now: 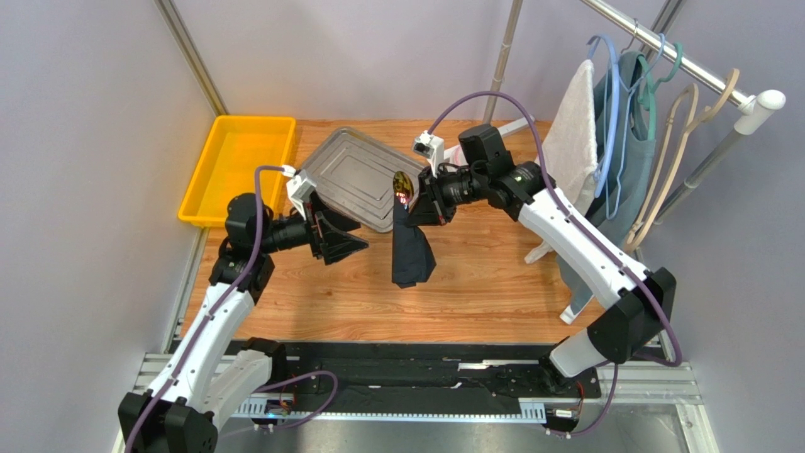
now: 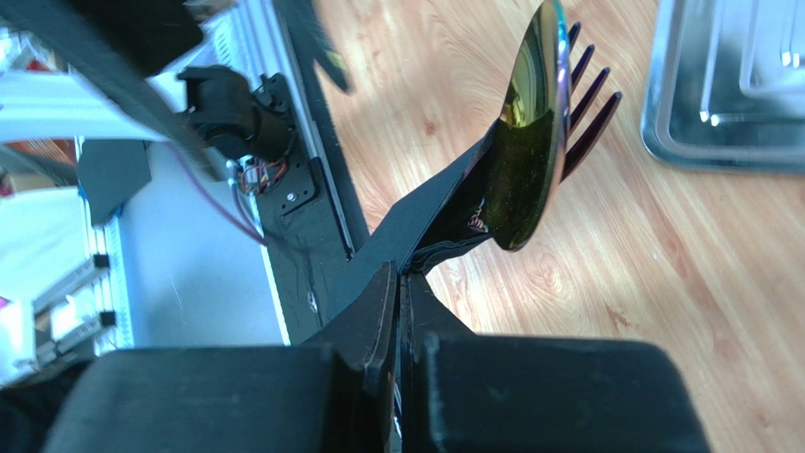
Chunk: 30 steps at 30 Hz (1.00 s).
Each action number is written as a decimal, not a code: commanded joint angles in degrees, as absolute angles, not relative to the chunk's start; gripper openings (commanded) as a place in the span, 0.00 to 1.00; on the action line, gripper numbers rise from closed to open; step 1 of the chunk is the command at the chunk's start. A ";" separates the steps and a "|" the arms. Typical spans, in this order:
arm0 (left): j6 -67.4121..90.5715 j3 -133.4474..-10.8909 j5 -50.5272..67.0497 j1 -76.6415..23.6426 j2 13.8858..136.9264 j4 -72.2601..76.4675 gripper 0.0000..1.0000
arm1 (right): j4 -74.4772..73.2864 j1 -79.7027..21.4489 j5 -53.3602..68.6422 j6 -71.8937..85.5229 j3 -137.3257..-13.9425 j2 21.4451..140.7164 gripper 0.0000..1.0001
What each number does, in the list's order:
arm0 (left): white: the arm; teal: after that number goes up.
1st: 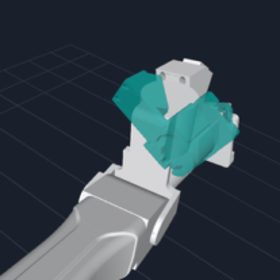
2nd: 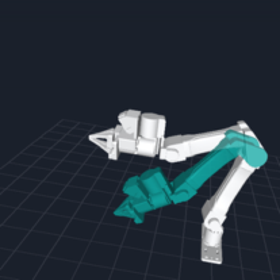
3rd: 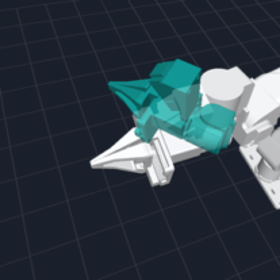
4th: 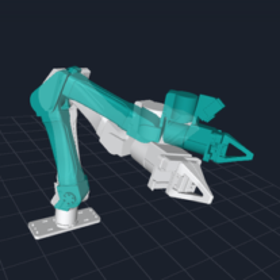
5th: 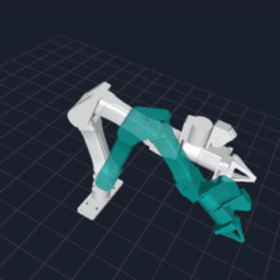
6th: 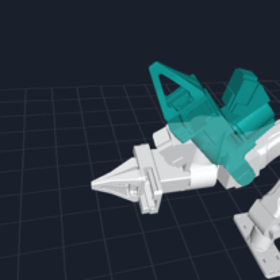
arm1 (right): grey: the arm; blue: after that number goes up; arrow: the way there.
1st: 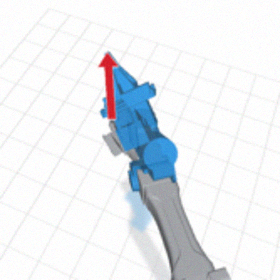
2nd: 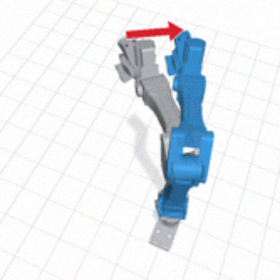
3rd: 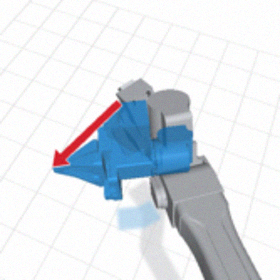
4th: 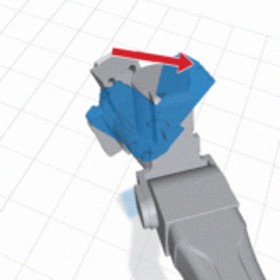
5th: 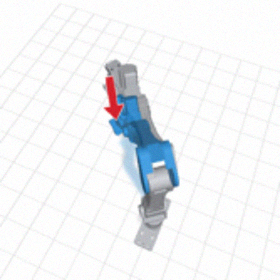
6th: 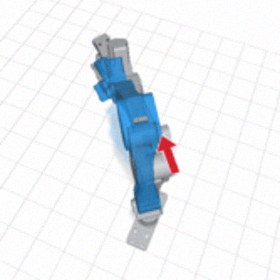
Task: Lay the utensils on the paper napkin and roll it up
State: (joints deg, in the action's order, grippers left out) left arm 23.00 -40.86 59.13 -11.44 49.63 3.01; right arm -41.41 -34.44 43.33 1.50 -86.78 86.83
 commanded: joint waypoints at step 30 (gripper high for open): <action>39.28 -34.81 54.58 -25.14 45.44 24.52 0.66 | -44.65 -50.01 38.06 -7.30 -96.33 79.19 0.00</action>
